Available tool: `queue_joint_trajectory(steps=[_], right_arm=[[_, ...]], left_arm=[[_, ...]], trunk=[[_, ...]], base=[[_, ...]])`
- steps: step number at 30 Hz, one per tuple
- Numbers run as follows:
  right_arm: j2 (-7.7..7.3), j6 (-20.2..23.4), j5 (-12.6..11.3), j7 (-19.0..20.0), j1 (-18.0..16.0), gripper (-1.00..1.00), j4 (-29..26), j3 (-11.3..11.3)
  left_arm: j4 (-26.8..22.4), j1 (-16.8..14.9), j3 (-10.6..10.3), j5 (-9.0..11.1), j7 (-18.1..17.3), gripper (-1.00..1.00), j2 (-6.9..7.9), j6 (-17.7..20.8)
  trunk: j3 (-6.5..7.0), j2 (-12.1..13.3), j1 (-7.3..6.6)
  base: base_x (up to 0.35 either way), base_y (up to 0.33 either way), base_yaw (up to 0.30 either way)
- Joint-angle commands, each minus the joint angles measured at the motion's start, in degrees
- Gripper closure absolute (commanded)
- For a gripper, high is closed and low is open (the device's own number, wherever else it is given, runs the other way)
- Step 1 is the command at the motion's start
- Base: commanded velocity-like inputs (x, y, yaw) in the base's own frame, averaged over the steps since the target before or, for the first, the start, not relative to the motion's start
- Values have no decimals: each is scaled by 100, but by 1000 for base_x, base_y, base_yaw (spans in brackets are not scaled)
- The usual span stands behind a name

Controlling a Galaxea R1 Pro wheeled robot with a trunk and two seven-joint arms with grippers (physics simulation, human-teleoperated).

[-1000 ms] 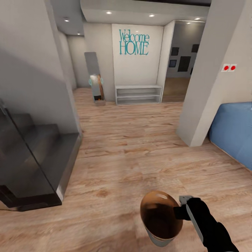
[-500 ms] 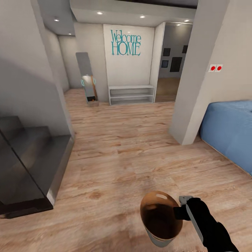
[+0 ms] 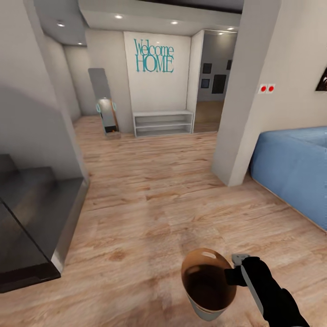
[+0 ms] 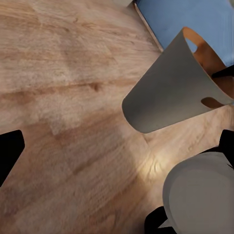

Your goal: Put the three can of soda from the living room inside the tash can in the kitchen.

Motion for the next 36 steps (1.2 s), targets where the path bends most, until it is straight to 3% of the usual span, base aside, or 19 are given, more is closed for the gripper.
queue_joint_trajectory(steps=[1,36], right_arm=[[0,2,-59,28,-2,100,-1,-1],[0,2,-59,28,-2,100,-1,-7]], left_arm=[[0,0,1,1,0,-100,0,0],[8,0,2,-7,6,-100,0,1]], trunk=[[1,0,0],[1,0,0]], base=[[0,0,-227],[0,0,-262]])
